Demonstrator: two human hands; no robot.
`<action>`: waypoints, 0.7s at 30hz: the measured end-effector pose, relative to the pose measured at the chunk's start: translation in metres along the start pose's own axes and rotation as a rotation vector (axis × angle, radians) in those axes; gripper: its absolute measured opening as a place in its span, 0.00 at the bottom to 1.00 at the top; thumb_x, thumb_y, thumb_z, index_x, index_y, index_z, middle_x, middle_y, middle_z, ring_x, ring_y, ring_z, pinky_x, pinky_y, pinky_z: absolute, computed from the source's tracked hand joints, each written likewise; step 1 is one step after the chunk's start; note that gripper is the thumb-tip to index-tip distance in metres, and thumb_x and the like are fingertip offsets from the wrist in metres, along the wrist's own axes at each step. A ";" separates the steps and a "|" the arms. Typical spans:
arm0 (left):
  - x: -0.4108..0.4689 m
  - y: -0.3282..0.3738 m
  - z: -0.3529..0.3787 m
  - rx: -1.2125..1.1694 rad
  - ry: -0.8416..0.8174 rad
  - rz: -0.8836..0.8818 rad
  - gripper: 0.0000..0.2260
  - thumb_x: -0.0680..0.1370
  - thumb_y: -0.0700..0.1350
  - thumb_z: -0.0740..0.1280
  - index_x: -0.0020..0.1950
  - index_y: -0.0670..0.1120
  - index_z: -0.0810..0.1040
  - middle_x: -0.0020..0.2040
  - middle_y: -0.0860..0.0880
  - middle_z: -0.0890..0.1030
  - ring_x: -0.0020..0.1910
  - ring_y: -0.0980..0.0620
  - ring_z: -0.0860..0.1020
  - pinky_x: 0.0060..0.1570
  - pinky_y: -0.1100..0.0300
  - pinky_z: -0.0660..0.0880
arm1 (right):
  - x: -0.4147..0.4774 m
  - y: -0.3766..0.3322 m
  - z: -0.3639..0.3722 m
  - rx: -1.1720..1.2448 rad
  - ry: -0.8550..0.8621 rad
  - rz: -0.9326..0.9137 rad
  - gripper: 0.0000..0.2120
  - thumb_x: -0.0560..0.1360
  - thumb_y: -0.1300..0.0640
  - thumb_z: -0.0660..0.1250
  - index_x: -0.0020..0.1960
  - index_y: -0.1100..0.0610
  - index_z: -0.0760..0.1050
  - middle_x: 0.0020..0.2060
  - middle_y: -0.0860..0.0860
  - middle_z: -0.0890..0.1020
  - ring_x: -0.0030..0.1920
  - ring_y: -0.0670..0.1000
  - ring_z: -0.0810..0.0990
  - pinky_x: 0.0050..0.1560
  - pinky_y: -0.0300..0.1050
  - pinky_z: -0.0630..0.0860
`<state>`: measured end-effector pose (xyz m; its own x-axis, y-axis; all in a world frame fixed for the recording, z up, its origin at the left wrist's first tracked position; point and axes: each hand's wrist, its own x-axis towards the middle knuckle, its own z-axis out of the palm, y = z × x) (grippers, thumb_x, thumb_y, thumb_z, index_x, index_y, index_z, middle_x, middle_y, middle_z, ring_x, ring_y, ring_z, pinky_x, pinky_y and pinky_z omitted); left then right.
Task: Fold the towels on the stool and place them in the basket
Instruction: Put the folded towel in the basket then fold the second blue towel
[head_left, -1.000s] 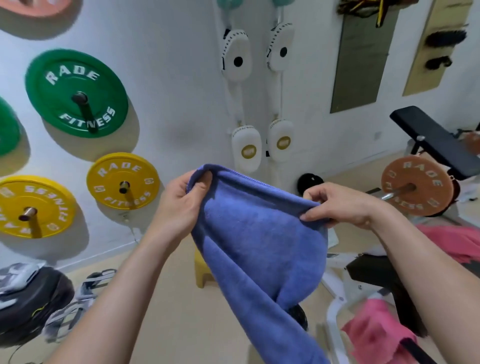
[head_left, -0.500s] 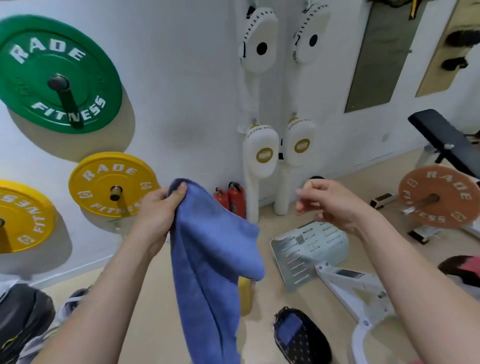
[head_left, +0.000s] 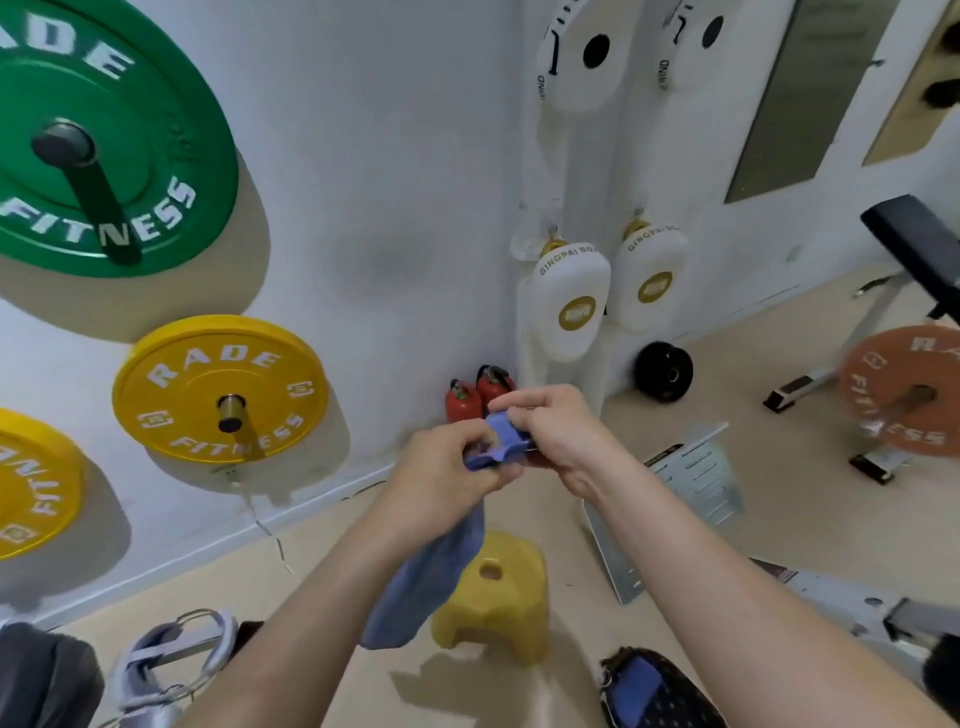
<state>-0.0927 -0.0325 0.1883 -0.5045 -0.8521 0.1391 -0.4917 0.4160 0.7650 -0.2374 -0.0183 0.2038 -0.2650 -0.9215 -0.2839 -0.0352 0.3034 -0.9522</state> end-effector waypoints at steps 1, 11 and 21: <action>0.009 -0.010 -0.001 -0.030 -0.006 -0.031 0.08 0.69 0.45 0.75 0.38 0.49 0.76 0.32 0.52 0.77 0.31 0.56 0.72 0.33 0.62 0.70 | 0.017 -0.001 0.000 0.069 0.075 -0.022 0.15 0.76 0.70 0.57 0.43 0.57 0.80 0.44 0.61 0.81 0.40 0.56 0.79 0.42 0.51 0.79; 0.117 -0.078 -0.014 -0.481 0.064 -0.227 0.11 0.77 0.34 0.61 0.40 0.45 0.79 0.34 0.52 0.78 0.36 0.56 0.75 0.41 0.62 0.75 | 0.153 -0.029 0.027 -0.055 0.279 -0.211 0.12 0.79 0.63 0.54 0.46 0.54 0.75 0.45 0.52 0.78 0.42 0.50 0.77 0.34 0.34 0.72; 0.178 -0.189 -0.045 -0.439 -0.310 -0.252 0.09 0.71 0.45 0.74 0.48 0.44 0.78 0.41 0.45 0.82 0.39 0.54 0.79 0.42 0.59 0.76 | 0.270 -0.041 0.077 0.074 0.371 -0.067 0.06 0.73 0.64 0.70 0.50 0.59 0.80 0.42 0.53 0.81 0.43 0.49 0.79 0.44 0.38 0.77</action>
<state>-0.0576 -0.2770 0.0969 -0.6263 -0.7478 -0.2204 -0.3167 -0.0143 0.9484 -0.2335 -0.2983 0.1575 -0.5955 -0.7845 -0.1732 0.0013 0.2146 -0.9767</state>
